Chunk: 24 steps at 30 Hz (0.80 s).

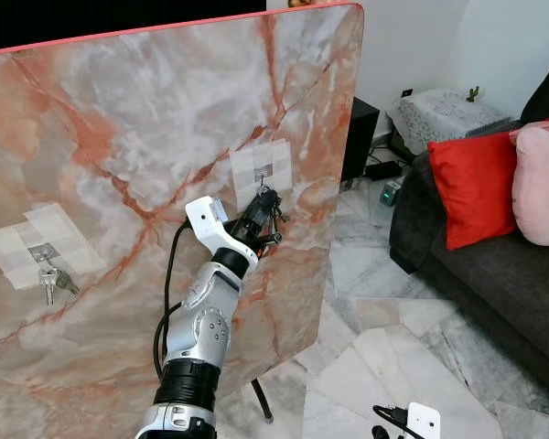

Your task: Hang keys on a hook

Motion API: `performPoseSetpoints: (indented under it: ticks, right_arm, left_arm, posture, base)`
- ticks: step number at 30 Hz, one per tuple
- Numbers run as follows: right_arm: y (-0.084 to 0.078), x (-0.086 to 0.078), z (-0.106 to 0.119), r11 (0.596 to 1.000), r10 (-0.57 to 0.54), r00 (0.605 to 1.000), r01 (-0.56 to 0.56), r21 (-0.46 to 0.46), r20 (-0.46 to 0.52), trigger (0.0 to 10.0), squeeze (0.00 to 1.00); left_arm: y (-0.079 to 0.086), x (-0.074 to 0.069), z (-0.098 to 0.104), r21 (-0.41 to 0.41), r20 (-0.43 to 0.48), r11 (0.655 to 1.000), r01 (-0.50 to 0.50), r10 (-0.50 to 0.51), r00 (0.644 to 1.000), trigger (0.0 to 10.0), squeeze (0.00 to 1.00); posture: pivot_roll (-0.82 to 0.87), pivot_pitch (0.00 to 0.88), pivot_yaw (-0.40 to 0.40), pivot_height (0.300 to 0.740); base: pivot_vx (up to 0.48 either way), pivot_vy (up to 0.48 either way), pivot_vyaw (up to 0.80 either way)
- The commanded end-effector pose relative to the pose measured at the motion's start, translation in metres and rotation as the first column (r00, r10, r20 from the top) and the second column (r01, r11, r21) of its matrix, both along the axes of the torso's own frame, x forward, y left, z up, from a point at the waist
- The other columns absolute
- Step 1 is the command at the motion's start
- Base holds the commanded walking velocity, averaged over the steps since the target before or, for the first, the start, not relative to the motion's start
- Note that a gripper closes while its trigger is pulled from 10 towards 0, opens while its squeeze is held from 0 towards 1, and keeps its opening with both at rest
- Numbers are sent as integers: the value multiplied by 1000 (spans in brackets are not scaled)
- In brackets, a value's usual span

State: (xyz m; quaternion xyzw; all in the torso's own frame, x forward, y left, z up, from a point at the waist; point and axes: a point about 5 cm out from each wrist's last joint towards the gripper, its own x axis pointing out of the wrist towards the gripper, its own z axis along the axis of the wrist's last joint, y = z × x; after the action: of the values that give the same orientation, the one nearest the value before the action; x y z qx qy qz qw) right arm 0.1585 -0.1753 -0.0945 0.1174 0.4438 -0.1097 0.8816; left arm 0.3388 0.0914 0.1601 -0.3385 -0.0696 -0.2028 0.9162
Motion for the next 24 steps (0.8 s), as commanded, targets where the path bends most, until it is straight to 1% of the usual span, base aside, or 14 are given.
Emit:
performPoseSetpoints:
  ticks: [1,8,12,23,24]
  right_arm:
    - [-2,-1,0,1000,-4,1000,4,-4,-3,10000,0]
    - [-2,0,0,1000,-5,1000,5,-4,-3,10000,0]
    - [-2,0,0,1000,-4,1000,4,-4,-3,10000,0]
    - [-3,0,0,1000,-2,1000,2,-5,-4,10000,0]
    - [-3,0,0,1000,-2,1000,2,-5,-4,10000,0]
  left_arm:
    - [0,1,2,3,1,1000,3,-3,1000,10000,0]
    - [-3,0,1,30,-4,1000,9,-9,1000,10000,0]
    - [-2,1,-2,6,-32,1000,0,0,999,10000,0]
    - [-2,1,-3,15,-40,1000,2,-1,999,10000,0]
    - [-1,1,-4,23,-41,1000,1,0,999,10000,47]
  posture:
    - [-25,0,-28,740]
    - [-27,0,-27,740]
    - [-28,0,-27,740]
    - [-28,0,-28,740]
    - [-27,0,-29,740]
  base:
    - [0,0,0]
    - [0,0,0]
    - [0,0,0]
    - [0,0,0]
    - [0,0,0]
